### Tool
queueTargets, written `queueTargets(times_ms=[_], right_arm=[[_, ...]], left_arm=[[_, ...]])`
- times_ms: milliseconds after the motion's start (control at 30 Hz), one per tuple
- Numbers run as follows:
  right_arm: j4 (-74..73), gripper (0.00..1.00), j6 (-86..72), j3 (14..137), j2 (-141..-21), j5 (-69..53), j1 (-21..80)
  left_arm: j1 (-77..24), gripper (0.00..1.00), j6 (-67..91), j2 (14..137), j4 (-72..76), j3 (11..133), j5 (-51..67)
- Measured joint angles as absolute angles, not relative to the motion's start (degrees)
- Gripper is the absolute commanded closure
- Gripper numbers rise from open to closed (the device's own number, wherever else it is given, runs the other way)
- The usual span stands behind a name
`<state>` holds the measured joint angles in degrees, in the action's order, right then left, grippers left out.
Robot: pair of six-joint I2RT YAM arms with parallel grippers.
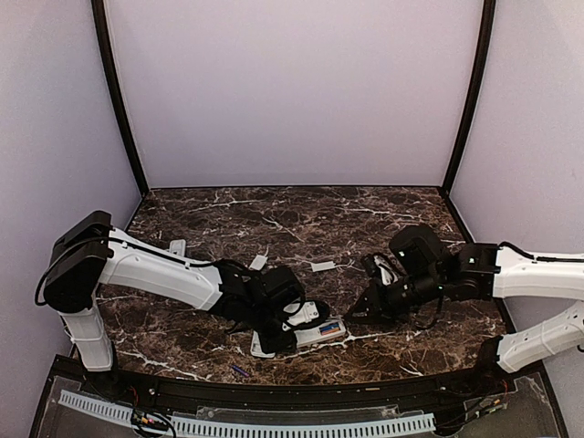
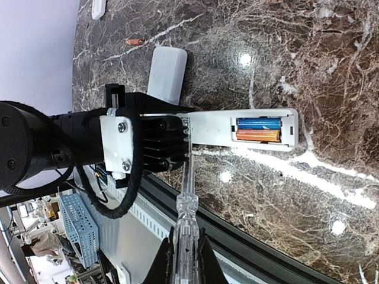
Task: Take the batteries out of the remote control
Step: Remove the battery from the remote control without the battery cover.
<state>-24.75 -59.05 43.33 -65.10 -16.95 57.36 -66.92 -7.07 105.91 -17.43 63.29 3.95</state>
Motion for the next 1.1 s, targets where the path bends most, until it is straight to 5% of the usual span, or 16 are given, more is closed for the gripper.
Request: queueTargets(times_ms=[1100], right_arm=[[-34.3,1.0,-59.1,44.9,-68.0,-9.3,57.4]], left_arm=[[-66.9,0.81,-7.1,106.0,-17.6,63.4,3.9]])
